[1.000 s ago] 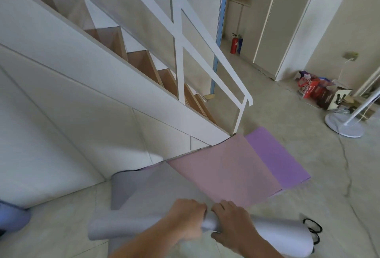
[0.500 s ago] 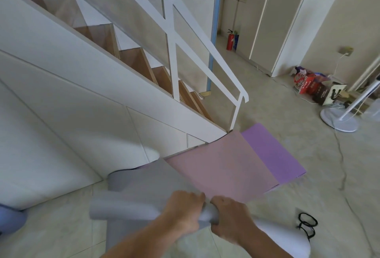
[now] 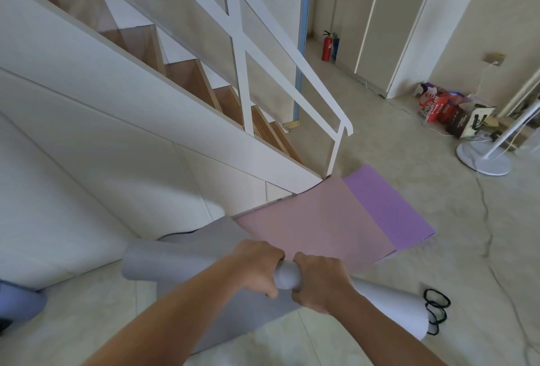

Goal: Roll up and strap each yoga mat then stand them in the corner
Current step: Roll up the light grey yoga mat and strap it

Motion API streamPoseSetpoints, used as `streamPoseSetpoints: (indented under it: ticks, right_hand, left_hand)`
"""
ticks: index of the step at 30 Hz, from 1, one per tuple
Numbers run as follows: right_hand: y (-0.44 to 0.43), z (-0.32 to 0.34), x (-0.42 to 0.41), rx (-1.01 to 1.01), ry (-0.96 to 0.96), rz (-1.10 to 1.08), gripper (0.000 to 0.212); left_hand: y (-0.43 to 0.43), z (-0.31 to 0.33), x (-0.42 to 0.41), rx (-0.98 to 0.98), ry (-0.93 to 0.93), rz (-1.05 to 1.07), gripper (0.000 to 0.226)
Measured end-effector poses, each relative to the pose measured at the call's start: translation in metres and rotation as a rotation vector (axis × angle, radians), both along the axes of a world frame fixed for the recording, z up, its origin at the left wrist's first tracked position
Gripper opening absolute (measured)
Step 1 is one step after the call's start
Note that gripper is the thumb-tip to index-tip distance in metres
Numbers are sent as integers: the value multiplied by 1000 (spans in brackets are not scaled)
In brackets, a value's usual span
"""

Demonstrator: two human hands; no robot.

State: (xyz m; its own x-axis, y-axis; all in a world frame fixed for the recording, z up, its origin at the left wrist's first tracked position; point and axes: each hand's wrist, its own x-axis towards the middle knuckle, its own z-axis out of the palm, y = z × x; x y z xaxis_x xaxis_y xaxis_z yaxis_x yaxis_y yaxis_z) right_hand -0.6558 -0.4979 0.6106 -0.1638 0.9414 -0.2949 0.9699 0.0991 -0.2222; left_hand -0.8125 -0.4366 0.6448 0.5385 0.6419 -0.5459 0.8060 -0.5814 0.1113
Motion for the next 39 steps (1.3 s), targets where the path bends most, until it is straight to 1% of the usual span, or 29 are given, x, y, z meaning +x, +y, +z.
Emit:
streamPoseSetpoints:
  ticks: [2,5,6,8,10,12,13,16,17,18,19,20,21,22,23,25,26,27,28,30,32,33,34,35,37,38,39]
  right_hand:
    - [1,-1,1,11,-25,15,38]
    - [1,-2,5,-35,6,-3,37]
    - [3,-3,6,-78,43,-25,34]
    - [5,-3,10,-198,176,-88,29]
    - [6,-1,13,-310,296,-113,28]
    - [4,1,14,-309,288,-87,30]
    - [1,2,14,-249,241,-67,33]
    - [-5,-3,15,49,-8,44,60]
    - [-7,-3,14,108,-57,71,62]
    - [-7,-2,12,133,-71,81,60]
    - [-7,0,11,115,-62,82,56]
    - [-6,1,11,61,-35,81,53]
    - [-5,2,11,-27,-2,76,51]
    - [-4,4,12,-116,38,61,48]
    - [-3,4,12,-201,99,30,45]
    - [-1,5,13,-353,279,-64,40]
    - [-1,6,14,-405,344,-97,39]
    - [0,6,14,-425,364,-102,39]
    - [-1,7,13,-413,349,-88,40]
    - [-3,7,12,-289,228,-30,49]
    - [-6,1,12,-117,86,57,69]
    - [-7,-3,12,-43,33,99,76]
    - [-7,-3,10,12,-4,121,77]
    - [-5,0,9,32,-13,122,74]
    - [0,7,7,-34,19,117,63]
    - [2,11,7,-100,48,117,58]
    - [4,15,7,-171,92,111,54]
  left_hand:
    - [-2,-1,1,4,6,-5,38]
    - [-2,-1,4,103,19,-49,44]
    - [-4,-2,3,170,33,-86,47]
    - [-7,-8,5,366,46,-209,52]
    - [-13,-7,6,467,65,-251,50]
    - [-15,-8,7,438,46,-199,42]
    - [-14,-7,7,376,37,-144,39]
    - [-8,2,8,125,-2,76,35]
    - [-6,8,8,2,-12,141,35]
    - [-5,12,8,-125,-25,197,36]
    - [-3,14,6,-225,-33,234,38]
    - [-3,17,5,-280,-26,245,40]
    - [-5,19,4,-280,-7,223,42]
    - [-7,21,3,-214,24,167,45]
    - [-10,19,2,-98,65,79,50]
    - [-19,11,3,141,115,-93,60]
    - [-22,7,4,232,116,-145,62]
    - [-24,4,5,294,103,-169,60]
    - [-25,2,5,315,90,-165,55]
    - [-22,3,2,274,61,-87,48]
    - [-16,6,-2,165,30,41,47]
    - [-14,9,-4,96,5,105,49]
    - [-12,12,-6,34,-21,161,50]
    - [-10,14,-8,-16,-42,192,51]
    - [-9,21,-13,-74,-34,169,55]
    - [-10,24,-15,-61,5,111,61]
    - [-12,24,-16,-6,52,30,68]
